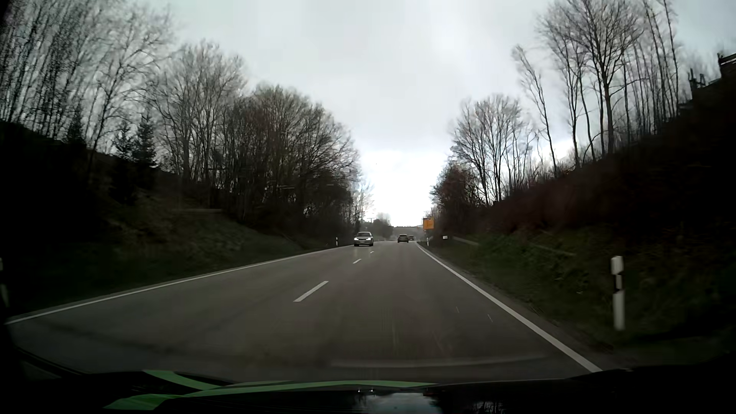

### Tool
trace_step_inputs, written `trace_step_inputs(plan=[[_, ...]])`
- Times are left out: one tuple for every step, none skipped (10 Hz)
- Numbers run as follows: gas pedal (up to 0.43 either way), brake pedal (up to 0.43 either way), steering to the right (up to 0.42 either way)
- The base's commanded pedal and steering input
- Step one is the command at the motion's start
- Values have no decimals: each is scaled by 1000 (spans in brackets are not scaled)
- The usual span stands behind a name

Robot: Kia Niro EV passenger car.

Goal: Follow the waypoints while adhering to traffic rules and regulations

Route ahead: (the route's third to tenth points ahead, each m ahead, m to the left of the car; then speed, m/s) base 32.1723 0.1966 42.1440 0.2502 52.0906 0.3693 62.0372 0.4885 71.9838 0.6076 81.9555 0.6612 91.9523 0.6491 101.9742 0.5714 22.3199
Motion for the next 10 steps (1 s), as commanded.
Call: trace_step_inputs(plan=[[197, 0, 2], [197, 0, 2], [197, 0, 2], [197, 0, 2], [197, 0, 2], [197, 0, 2], [197, 0, 2], [197, 0, 2], [197, 0, 2], [197, 0, 2]])
